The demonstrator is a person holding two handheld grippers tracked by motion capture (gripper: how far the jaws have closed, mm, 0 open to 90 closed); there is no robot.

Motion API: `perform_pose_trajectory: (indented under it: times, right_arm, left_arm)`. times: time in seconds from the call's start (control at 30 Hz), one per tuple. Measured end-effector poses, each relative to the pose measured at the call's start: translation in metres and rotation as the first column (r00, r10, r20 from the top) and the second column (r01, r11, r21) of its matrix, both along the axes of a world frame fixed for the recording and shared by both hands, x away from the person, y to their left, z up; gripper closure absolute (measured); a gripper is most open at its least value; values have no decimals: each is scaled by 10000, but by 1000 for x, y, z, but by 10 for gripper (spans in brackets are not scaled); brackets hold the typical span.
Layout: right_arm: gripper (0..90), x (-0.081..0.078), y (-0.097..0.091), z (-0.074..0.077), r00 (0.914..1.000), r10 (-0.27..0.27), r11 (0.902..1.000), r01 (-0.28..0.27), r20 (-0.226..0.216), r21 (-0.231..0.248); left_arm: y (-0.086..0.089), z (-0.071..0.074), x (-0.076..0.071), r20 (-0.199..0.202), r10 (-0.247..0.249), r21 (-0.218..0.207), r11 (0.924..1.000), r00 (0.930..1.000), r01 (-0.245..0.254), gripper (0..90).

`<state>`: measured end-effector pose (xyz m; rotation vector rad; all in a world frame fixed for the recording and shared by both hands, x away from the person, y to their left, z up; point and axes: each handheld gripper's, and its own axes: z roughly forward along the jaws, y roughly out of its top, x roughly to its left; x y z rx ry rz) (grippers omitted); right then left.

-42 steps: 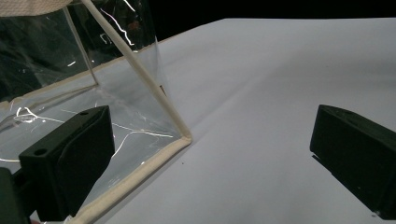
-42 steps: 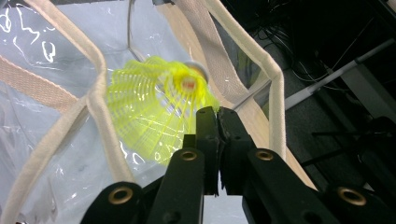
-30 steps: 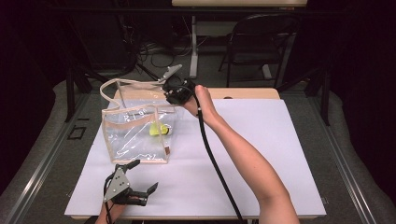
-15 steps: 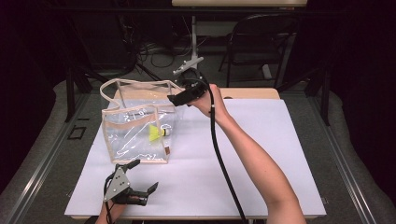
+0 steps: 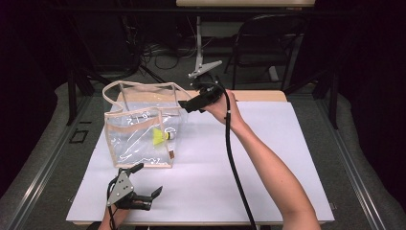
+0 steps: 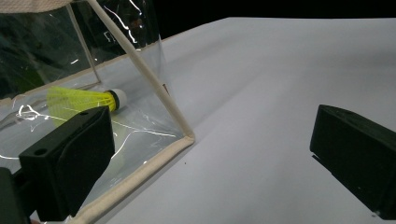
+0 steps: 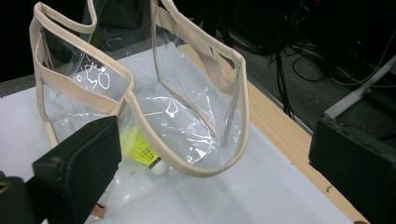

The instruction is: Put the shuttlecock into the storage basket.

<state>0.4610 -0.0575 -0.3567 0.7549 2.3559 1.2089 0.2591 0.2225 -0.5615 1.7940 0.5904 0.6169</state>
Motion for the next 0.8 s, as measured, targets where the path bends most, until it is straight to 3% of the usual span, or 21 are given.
perform_pose_trajectory:
  times: [0.8]
  right_arm:
    - [0,-33,-34,-22,9997,213,9998,-213,99,17]
  left_arm:
    - [0,-1,-2,-17,-65,34,10000,10000,65,0]
